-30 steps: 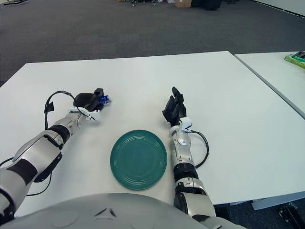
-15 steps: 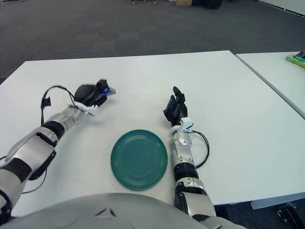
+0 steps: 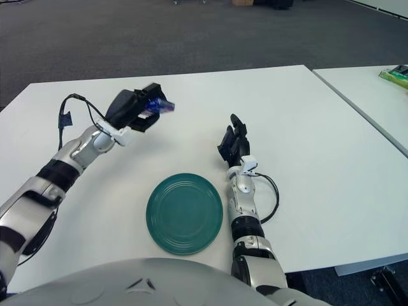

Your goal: Put the gum into the plate.

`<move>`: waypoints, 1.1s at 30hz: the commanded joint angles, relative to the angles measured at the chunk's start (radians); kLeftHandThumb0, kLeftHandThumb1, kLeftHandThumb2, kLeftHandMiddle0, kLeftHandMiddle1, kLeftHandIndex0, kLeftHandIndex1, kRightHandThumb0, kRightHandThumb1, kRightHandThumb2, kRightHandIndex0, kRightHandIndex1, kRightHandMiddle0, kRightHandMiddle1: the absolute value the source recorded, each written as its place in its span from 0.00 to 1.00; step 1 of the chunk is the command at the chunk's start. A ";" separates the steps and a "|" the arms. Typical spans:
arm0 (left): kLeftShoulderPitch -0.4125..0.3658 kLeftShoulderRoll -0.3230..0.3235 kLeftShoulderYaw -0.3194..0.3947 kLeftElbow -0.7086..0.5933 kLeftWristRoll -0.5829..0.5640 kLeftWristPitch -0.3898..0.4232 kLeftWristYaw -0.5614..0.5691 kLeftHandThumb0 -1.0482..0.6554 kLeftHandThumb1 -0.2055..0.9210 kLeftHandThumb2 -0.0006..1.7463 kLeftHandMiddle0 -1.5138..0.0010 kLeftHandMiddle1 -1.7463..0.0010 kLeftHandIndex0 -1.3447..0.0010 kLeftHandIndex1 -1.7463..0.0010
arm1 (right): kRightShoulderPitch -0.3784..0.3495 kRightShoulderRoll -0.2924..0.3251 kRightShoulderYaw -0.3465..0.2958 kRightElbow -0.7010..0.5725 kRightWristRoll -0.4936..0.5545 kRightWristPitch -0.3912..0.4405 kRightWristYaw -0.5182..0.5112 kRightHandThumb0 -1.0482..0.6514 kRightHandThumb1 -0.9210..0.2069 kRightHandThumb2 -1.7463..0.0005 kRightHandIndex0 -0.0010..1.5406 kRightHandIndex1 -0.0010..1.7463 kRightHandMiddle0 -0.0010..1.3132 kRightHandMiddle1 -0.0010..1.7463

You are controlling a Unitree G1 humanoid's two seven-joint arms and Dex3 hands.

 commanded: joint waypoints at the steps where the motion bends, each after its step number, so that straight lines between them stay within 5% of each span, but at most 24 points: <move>1: 0.062 0.030 -0.008 -0.146 -0.095 0.043 -0.205 0.32 0.39 0.81 0.23 0.00 0.50 0.00 | 0.135 0.002 -0.021 0.142 0.011 0.123 -0.026 0.13 0.00 0.50 0.15 0.01 0.00 0.30; 14: 0.152 0.009 -0.078 -0.401 -0.117 0.106 -0.537 0.31 0.37 0.83 0.25 0.00 0.48 0.00 | 0.130 -0.004 -0.026 0.157 0.044 0.131 0.046 0.16 0.00 0.50 0.14 0.00 0.00 0.25; 28: 0.132 0.055 -0.167 -0.416 0.004 -0.123 -0.688 0.31 0.35 0.84 0.26 0.00 0.47 0.00 | 0.156 0.003 -0.003 0.111 0.024 0.122 0.037 0.17 0.00 0.46 0.10 0.00 0.00 0.18; 33: 0.122 0.049 -0.187 -0.425 0.010 -0.141 -0.736 0.32 0.38 0.82 0.27 0.00 0.49 0.00 | 0.167 0.005 0.008 0.089 0.017 0.142 0.023 0.17 0.00 0.45 0.10 0.00 0.00 0.19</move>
